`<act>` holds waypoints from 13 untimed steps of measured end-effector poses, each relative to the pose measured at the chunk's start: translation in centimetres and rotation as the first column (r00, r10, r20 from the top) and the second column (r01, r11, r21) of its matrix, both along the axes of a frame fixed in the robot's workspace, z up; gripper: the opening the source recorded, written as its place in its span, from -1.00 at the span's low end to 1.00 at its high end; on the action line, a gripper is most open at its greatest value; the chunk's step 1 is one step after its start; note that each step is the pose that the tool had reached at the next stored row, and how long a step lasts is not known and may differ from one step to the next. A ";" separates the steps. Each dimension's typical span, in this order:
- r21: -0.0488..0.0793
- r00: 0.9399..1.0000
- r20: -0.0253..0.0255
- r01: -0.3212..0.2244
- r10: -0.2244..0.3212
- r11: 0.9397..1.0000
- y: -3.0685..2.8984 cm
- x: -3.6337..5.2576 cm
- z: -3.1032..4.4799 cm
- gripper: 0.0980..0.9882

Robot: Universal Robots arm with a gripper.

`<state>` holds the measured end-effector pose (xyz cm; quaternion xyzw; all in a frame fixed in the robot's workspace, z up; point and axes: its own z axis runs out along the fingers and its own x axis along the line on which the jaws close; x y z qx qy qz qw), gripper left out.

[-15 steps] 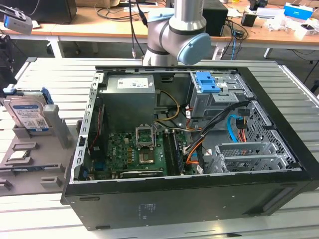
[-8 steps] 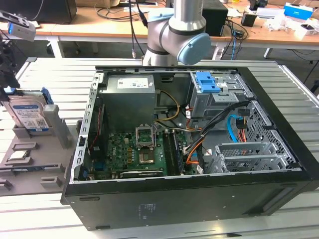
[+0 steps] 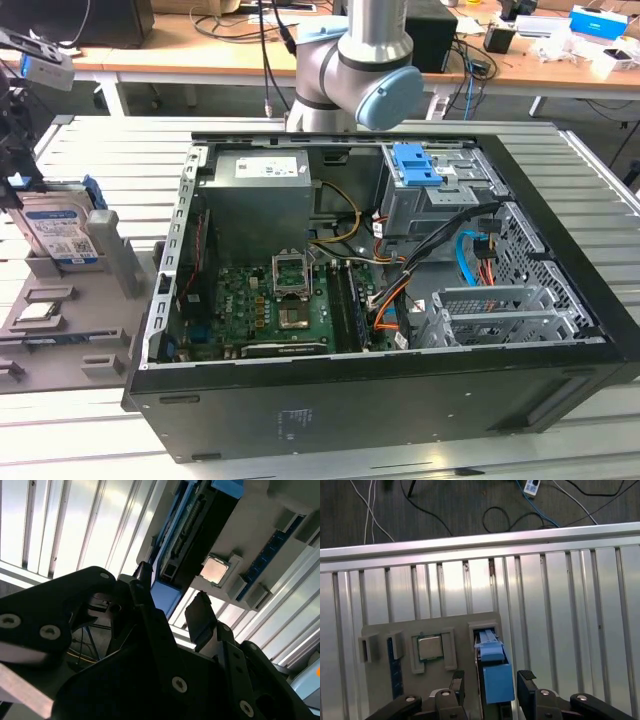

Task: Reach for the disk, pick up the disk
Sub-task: 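Pick up the disk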

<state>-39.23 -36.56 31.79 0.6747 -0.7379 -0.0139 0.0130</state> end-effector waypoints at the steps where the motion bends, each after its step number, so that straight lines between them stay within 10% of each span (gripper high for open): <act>1: 0.000 1.000 0.000 0.000 0.000 1.000 0.00 0.00 -0.18 0.00; 13: 0.000 1.000 0.000 0.000 0.000 1.000 0.00 0.00 -1.02 0.00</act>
